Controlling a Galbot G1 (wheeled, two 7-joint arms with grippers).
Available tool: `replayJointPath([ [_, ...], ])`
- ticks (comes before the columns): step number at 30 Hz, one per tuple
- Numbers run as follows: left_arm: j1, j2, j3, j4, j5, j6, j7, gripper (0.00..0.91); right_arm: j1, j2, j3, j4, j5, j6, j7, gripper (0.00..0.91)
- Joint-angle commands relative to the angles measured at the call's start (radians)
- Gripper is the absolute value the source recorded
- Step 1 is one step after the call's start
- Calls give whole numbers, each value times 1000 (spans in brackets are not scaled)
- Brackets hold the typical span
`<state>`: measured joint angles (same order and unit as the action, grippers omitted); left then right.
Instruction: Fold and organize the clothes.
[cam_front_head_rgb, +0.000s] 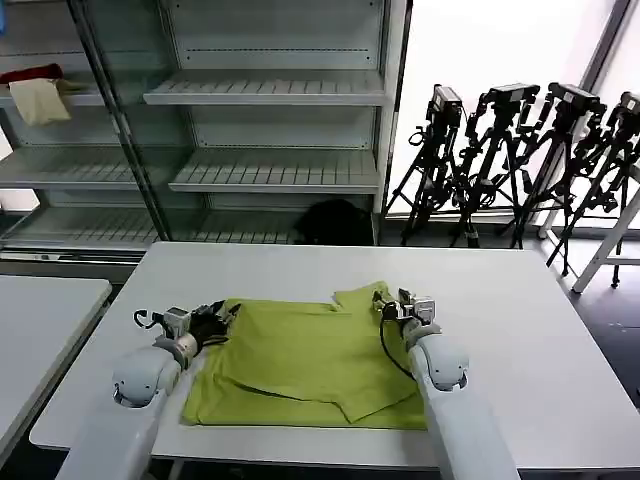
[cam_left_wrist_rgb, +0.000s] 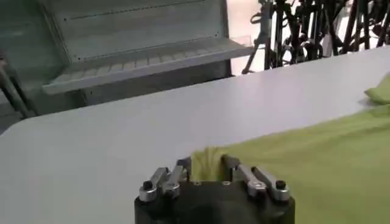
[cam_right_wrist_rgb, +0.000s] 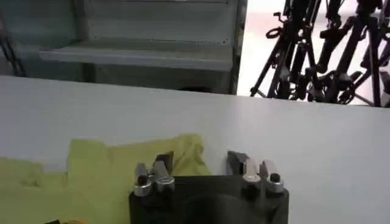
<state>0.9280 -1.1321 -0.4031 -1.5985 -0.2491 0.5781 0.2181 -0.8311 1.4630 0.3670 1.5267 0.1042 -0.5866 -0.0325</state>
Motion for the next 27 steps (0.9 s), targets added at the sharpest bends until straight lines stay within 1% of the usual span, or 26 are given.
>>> replayJointPath([
  [1,11,0,-3,-2,-1,4,13,10,0,6,-6,-6,-19,-4,-11,0],
  [11,16,-5,0,-11,-2,4,32,10,-6,7,-5,15,-8,-4,-25,0],
  [20,3,-11,-20,-37,-94,1,-8,0,-17,-10,5,99,68,-2,2,0],
  [27,23,2,-43,-115,-145,1,-31,0,-68,-40,5,204,116,-4,26,0],
])
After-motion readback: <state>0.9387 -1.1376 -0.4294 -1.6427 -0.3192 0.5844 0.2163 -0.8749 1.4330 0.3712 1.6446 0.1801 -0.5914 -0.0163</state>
